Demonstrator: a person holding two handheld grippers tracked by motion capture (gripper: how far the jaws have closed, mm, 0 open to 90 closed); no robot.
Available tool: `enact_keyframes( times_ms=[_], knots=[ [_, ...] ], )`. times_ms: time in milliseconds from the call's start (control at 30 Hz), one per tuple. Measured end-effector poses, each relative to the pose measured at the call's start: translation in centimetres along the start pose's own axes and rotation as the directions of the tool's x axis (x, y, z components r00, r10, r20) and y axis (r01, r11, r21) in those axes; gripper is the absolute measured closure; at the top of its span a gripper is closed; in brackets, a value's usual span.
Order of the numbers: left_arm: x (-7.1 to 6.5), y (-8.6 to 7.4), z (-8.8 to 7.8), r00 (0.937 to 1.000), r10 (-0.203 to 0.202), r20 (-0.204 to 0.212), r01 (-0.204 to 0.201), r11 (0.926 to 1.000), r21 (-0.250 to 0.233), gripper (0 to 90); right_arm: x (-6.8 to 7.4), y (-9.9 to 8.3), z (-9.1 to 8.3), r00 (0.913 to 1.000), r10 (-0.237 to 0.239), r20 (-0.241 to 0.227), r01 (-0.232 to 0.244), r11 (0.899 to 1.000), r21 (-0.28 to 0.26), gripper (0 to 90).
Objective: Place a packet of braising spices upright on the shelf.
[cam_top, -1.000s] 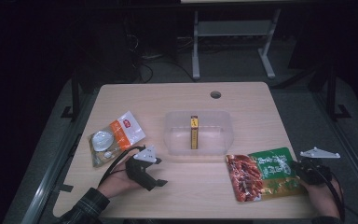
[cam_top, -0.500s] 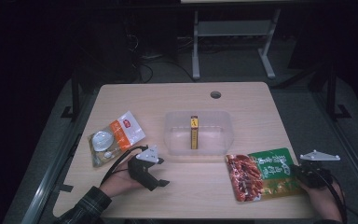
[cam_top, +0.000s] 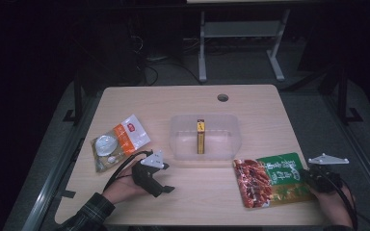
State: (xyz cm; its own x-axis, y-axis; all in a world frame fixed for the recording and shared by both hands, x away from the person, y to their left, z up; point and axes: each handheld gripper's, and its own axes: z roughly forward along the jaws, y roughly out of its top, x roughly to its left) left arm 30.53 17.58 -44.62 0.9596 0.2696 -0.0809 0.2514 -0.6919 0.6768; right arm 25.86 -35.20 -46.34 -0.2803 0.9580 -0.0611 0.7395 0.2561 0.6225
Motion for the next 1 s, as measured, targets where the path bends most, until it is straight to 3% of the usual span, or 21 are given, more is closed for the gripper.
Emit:
enact_keyframes(
  times_ms=[200, 500, 833, 1000],
  knots=[
    [0.0, 0.0, 0.0, 1.0, -0.004, -0.001, 0.004, 1.0, 0.0, 14.5, -0.3, 0.0, 0.1, 1.0, 0.006, 0.001, -0.006, 1.0, 0.001, 90.0],
    [-0.1, 0.0, 0.1, 1.0, -0.005, 0.001, 0.005, 1.0, -0.002, 14.5, 0.2, 0.1, 0.0, 0.9985, 0.002, -0.054, -0.002, 1.0, 0.01, 90.0],
    [-0.1, 0.0, 0.1, 1.0, -0.004, 0.001, 0.004, 1.0, -0.001, 14.5, 2.0, 0.7, 0.2, 0.9896, -0.06, -0.131, 0.063, 0.998, 0.017, 90.0],
    [-0.1, 0.0, 0.1, 1.0, -0.003, 0.001, 0.003, 1.0, -0.001, 14.5, 3.5, 1.3, 0.5, 0.9766, -0.123, -0.177, 0.125, 0.992, 0.003, 90.0]
  ],
)
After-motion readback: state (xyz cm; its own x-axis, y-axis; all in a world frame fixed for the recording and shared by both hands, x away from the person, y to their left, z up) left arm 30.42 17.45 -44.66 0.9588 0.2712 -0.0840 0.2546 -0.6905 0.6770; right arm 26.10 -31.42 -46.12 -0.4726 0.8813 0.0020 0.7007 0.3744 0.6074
